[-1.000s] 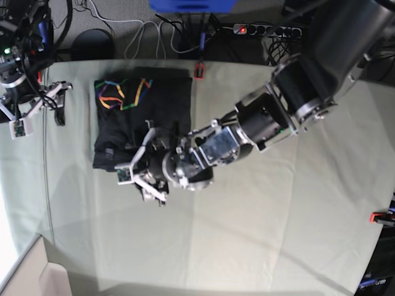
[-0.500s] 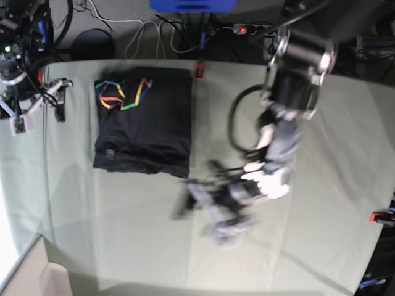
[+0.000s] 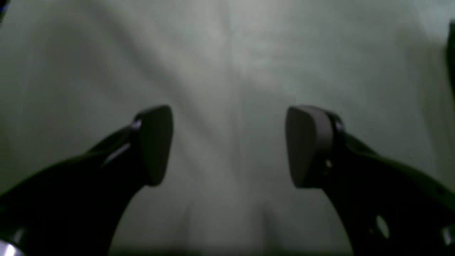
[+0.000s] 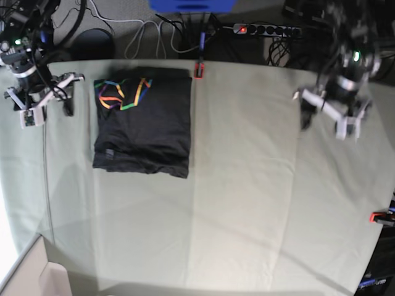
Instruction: Layout the t-shirt on the table in an organized manner, then fold the t-shirt properly
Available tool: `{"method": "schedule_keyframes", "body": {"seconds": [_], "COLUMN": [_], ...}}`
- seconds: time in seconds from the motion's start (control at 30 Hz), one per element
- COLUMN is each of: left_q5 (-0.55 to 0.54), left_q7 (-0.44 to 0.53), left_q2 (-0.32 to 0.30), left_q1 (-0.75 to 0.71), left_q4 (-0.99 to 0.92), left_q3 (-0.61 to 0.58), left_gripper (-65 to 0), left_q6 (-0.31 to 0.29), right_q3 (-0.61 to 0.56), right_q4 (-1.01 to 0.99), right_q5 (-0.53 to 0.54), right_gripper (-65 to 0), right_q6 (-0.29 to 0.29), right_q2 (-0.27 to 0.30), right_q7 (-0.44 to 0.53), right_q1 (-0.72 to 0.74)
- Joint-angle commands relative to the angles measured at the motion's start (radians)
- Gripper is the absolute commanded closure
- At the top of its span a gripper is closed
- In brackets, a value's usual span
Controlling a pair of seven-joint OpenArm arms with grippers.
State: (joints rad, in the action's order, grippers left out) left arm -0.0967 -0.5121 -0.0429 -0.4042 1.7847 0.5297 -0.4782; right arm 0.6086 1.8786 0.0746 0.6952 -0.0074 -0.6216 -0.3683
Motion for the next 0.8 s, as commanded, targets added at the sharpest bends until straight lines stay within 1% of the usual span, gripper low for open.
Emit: {"method": "schedule_keyframes", "body": {"seconds": [0.0,0.1,0.13,0.17,0.23,0.3,0.4,0.47,0.5,0.53,0.57,0.67,0.7,0.77], "left_q5": [-0.010,-0.001,-0.001,-0.001,-0.001,-0.002,-0.001,-0.001,-0.001,0.001,0.001,0.001,0.001,-0.001], "left_q7": [0.023,0.022,0.022,0.022,0.025,0.030,0.031,0.036,0.057,0.099,0.151,0.332,0.392,0.507], "left_q2": [0.013,0.064,0.081,0.096,0.127,0.146,0.148,0.142,0.134,0.113,0.087,0.004,-0.019,-0.055], "left_q1": [-0.034,-0.131,-0.160,-0.187,-0.238,-0.276,-0.298,-0.292,-0.273,-0.259,-0.249,-0.213,-0.197,-0.147], "left_q4": [0.043,0.093,0.096,0.094,0.079,0.020,-0.113,-0.227,-0.297,-0.371,-0.452,-0.673,-0.747,-0.922], "left_q3": [0.011,0.048,0.057,0.063,0.068,0.062,0.059,0.056,0.043,0.027,-0.001,-0.110,-0.145,-0.196], "left_gripper": [-47.5,-47.4,-46.2,-43.2,-32.5,-20.0,0.0,-0.1,-1.5,-0.2,0.0,0.0,0.0,0.0], "left_q6": [-0.004,-0.007,-0.007,-0.009,-0.009,-0.011,-0.011,-0.011,-0.011,-0.011,-0.011,-0.011,-0.006,-0.001], "right_q3": [0.006,0.006,0.004,0.003,0.004,0.004,0.004,0.003,0.003,0.001,0.001,0.001,0.001,0.001], "right_q4": [0.017,0.017,0.014,0.011,0.002,-0.006,-0.034,-0.067,-0.092,-0.119,-0.158,-0.282,-0.322,-0.423], "right_q5": [0.012,0.011,0.011,0.011,0.012,0.012,0.012,0.011,0.009,0.009,0.003,-0.066,-0.083,-0.124], "right_gripper": [-26.5,-9.5,-4.3,-0.1,0.0,0.0,0.0,0.0,0.0,0.0,0.0,0.0,0.0,0.0], "right_q6": [0.003,0.003,0.003,0.003,0.003,0.003,0.003,0.003,0.003,0.003,0.003,0.003,0.003,0.003], "right_q2": [0.008,0.007,0.007,0.007,0.007,0.005,-0.027,-0.044,-0.056,-0.065,-0.075,-0.098,-0.101,-0.108], "right_q7": [0.024,0.024,0.024,0.024,0.024,0.024,0.026,0.030,0.030,0.030,0.032,0.036,0.052,0.133], "right_q1": [-0.002,-0.048,-0.068,-0.085,-0.120,-0.160,-0.229,-0.260,-0.272,-0.281,-0.289,-0.285,-0.278,-0.272]}}
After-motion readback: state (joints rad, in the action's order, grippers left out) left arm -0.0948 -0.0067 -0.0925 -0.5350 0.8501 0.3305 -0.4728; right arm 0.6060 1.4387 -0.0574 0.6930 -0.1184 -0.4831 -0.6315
